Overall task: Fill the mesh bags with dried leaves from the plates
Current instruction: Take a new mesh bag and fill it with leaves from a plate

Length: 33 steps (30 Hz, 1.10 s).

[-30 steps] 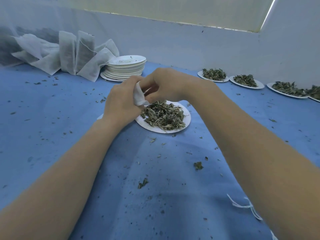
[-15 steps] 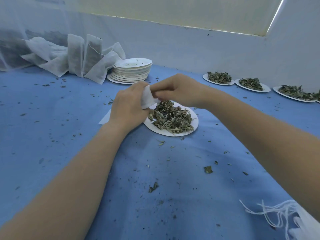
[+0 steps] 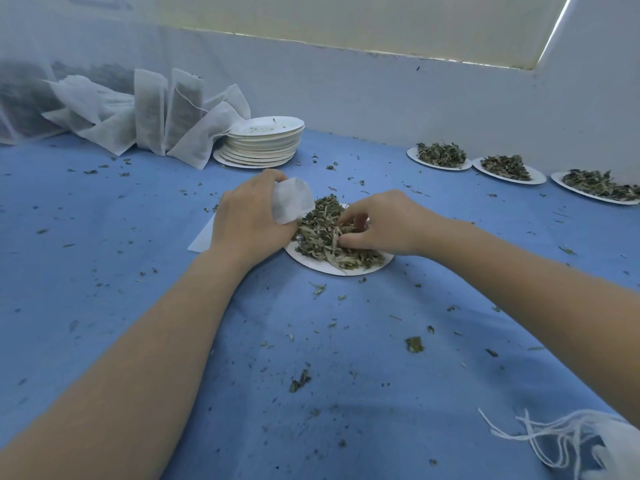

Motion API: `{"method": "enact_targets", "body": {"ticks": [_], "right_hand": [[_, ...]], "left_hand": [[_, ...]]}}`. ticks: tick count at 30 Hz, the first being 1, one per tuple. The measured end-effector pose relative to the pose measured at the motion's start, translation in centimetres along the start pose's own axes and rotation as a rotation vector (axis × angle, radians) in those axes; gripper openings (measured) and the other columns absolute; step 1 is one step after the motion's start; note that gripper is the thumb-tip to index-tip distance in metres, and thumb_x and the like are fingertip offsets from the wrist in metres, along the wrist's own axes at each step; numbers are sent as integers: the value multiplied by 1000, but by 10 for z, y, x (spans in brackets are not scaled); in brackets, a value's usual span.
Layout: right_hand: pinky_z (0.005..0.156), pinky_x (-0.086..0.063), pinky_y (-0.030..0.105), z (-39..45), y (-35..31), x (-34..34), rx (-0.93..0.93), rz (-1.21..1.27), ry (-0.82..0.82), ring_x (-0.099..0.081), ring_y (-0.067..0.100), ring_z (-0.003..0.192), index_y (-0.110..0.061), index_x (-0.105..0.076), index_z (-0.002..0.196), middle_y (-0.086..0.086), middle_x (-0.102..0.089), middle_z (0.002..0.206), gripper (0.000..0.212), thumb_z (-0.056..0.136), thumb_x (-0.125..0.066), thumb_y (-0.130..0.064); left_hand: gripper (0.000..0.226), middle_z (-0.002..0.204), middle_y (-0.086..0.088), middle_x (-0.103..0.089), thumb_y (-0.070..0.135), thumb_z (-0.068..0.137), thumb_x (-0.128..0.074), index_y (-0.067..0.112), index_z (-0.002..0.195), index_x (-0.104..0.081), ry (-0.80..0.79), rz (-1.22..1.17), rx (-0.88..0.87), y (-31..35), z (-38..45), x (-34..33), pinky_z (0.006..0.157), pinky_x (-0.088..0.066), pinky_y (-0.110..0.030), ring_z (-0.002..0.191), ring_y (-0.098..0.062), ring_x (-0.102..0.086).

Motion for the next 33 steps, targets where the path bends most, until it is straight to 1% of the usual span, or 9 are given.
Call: {"method": "enact_targets", "body": {"ticks": [4,10,12,14,17,21,24,28,33], "right_hand": [[59,-35,11,-1,-2,6,46,14,77,-53,6,74,-22,-71,106,-3,-68,91,23,86,-64,-28],[58,-38,3,-2,13,37,22,95,217,-51,-4,61,-26,-74,100,-23,-56,68,19,82,-70,-33],[64,-41,12,-1,12,44,30,87,235,-48,-5,61,-29,-73,101,-22,-62,74,21,81,-69,-36],[61,-38,17,2,6,47,62,39,251,-45,-2,61,-31,-72,104,-25,-55,71,22,83,-67,-38],[70,-35,24,7,-7,49,117,-21,290,-39,3,79,-33,-69,109,-24,-52,73,23,87,-63,-36],[85,-34,28,15,-24,46,190,-164,290,-46,17,105,-37,-65,115,-2,-65,107,27,89,-58,-38],[86,-32,28,18,-37,41,260,-257,314,-45,19,106,-36,-66,114,0,-66,107,25,92,-54,-37],[82,-43,35,20,-47,35,233,-60,335,-50,16,93,-25,-74,95,0,-68,90,17,86,-61,-30],[71,-44,20,18,-44,26,131,356,391,-57,3,70,-21,-64,85,-16,-60,65,11,75,-69,-20]], "left_hand": [[44,100,-3,-63,19,71,-69,17,113,-56,-16,28,6,-1,0,0,77,-36,-33,95,-28,-54],[42,105,-5,-63,22,73,-69,16,113,-57,14,95,-27,-2,2,1,83,-36,-35,99,-29,-53],[40,103,-7,-63,21,73,-68,15,111,-58,29,120,-52,0,3,1,84,-34,-37,98,-31,-54],[37,101,-9,-63,21,74,-67,13,109,-59,45,155,-101,5,4,0,84,-33,-38,96,-33,-55],[34,98,-10,-64,21,76,-66,11,108,-60,64,206,-152,11,4,0,81,-32,-38,93,-34,-56],[37,104,-8,-63,21,75,-65,12,111,-59,76,243,-147,14,4,0,84,-29,-37,98,-32,-55],[38,103,-10,-63,17,74,-65,10,111,-59,86,244,-155,16,4,1,83,-30,-38,97,-32,-55],[36,91,-12,-64,23,74,-69,4,103,-61,102,251,-209,22,3,-3,75,-34,-39,84,-33,-58],[41,83,-15,-63,30,70,-70,-1,95,-61,128,217,-242,27,2,-3,71,-38,-40,77,-35,-59]]}}
Point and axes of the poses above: each hand's wrist, its own z-axis towards the middle knuckle, its own x-axis out of the back of the hand, y = z × x, the point moved 5 cm from there along z, towards the middle knuckle
